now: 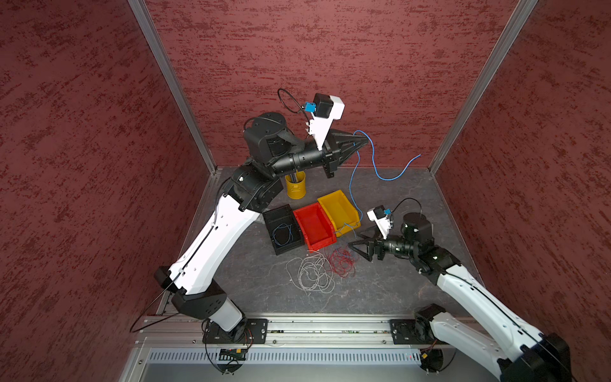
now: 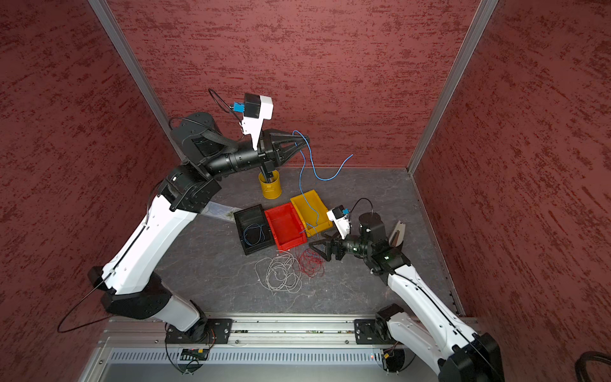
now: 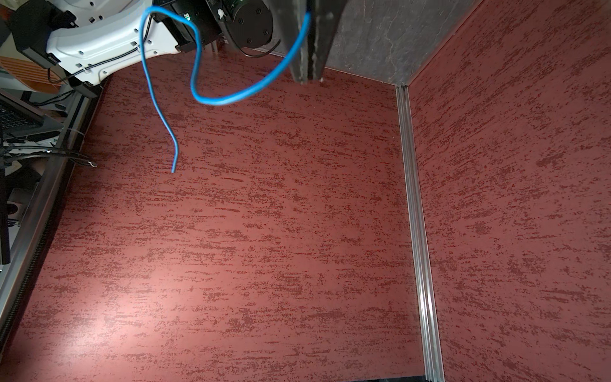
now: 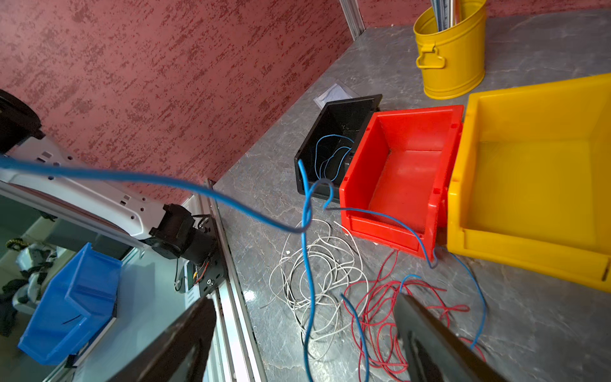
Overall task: Untangle and sort cables by color
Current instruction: Untie the cable.
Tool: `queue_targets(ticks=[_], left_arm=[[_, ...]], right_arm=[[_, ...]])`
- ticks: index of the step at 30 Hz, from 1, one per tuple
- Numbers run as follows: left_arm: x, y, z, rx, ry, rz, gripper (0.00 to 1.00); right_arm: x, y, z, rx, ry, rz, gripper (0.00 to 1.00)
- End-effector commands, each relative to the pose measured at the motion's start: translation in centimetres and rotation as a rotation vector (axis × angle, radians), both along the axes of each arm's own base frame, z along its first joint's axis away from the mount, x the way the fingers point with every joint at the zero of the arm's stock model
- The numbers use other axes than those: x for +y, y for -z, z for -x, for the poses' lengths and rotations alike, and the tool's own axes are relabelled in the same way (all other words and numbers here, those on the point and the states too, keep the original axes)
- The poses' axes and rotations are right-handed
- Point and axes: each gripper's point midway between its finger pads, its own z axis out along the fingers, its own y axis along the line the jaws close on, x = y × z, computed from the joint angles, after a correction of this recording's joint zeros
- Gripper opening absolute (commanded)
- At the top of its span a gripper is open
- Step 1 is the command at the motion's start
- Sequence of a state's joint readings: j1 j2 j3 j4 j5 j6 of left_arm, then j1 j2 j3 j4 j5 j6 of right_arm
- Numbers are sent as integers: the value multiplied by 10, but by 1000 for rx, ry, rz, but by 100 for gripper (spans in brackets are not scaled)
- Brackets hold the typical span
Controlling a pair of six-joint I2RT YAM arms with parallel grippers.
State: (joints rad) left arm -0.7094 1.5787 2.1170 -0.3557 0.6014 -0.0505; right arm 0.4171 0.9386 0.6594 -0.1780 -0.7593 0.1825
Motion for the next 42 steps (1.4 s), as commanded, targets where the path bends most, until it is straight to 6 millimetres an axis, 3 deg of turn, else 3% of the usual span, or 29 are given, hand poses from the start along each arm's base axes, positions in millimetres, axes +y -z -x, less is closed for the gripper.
queue_targets(ticks=[1, 3, 6, 8, 12, 19, 25, 32, 42], left_arm=[[1, -3, -1, -17, -1, 0, 0], [1, -2, -2, -12, -4, -4, 0], [3, -1, -3, -9, -11, -7, 0], [4, -1, -3, -9, -15, -8, 0], [14, -3, -11, -9, -52, 2, 0], [39, -13, -31, -24, -156, 25, 0], [66, -27, -44, -52, -237, 49, 0], [102, -39, -51, -77, -340, 56, 0], [139, -3, -60, -26, -464, 39, 0]], right_arm=[[7, -26, -12, -124, 3, -8, 79], [11, -21, -15, -113, -6, 2, 63], [12, -11, -23, -91, 13, 23, 19], [13, -7, -26, -82, 15, 29, 0], [7, 9, -28, -53, 60, 73, 0], [-30, 74, -33, 72, 272, 249, 0], [-44, 99, -34, 134, 359, 276, 0], [-45, 102, -39, 162, 389, 289, 0], [-35, 70, -46, 153, 361, 248, 0]])
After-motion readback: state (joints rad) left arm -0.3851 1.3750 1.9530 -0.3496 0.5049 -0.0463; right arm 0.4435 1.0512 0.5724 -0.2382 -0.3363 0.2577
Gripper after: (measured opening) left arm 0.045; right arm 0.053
